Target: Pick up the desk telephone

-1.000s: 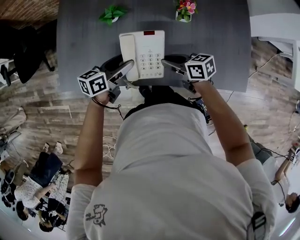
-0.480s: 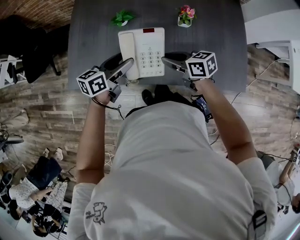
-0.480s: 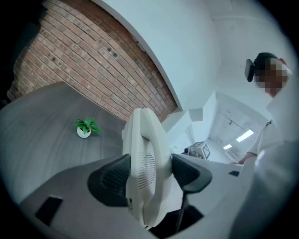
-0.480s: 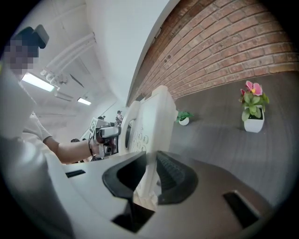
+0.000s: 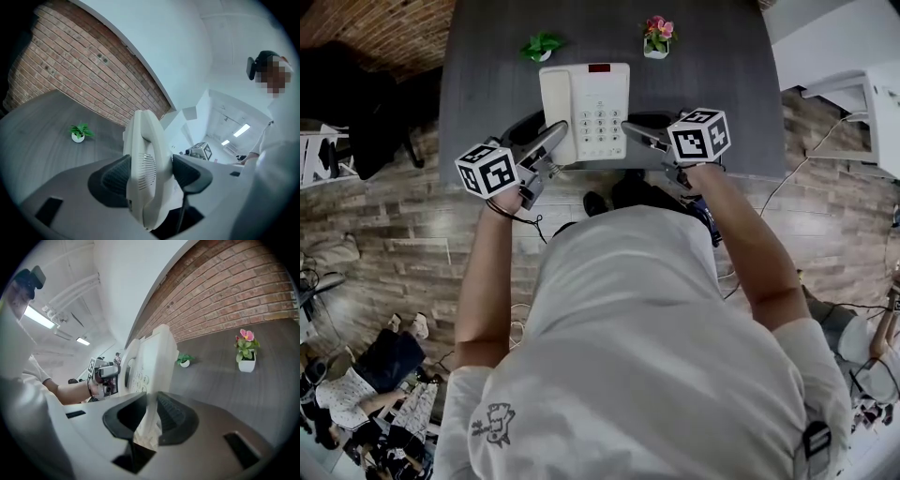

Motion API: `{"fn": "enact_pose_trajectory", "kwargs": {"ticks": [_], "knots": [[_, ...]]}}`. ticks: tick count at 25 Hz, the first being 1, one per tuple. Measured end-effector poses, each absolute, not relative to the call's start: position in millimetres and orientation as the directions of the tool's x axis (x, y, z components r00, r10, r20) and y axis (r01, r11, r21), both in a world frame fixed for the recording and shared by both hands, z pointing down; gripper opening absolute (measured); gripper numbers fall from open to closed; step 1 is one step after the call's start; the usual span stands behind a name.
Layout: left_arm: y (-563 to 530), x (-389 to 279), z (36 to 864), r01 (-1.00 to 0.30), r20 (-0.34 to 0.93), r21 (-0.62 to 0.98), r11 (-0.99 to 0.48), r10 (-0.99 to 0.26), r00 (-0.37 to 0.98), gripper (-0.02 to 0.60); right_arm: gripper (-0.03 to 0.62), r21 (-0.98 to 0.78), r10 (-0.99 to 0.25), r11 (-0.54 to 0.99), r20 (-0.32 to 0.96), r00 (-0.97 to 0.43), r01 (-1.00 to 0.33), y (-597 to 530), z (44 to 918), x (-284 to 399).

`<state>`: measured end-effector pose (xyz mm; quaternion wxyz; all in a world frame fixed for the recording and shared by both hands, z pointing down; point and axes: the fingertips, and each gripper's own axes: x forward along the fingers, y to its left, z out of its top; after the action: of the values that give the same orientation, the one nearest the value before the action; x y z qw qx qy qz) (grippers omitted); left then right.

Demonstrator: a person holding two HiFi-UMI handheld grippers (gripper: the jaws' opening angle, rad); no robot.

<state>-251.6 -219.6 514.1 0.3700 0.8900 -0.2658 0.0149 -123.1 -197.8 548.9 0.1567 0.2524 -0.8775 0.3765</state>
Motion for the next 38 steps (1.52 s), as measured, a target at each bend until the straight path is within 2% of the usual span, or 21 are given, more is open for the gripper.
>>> {"fn": "enact_pose_trajectory", "kwargs": {"ticks": [13,30,38], "knots": [[-194,-201,502,-0.501,0.228,0.645,-0.577,-0.481,0.846,0.299,0.077,-0.576,-0.301,0.613,0.463,-0.834,-0.541,-175,537,-72],[-98,-75,506,-0.556,0.255,0.659,-0.507,-0.545,0.799,0.299,0.075,-0.601,-0.236,0.635,0.447,-0.863,-0.485,-91,540,56],[-76,-67,507,-0.565,0.281,0.664,-0.490,-0.537,0.796,0.298,0.075,-0.626,-0.236,0.620,0.425,-0.874,-0.472,-68,542,63]]}}
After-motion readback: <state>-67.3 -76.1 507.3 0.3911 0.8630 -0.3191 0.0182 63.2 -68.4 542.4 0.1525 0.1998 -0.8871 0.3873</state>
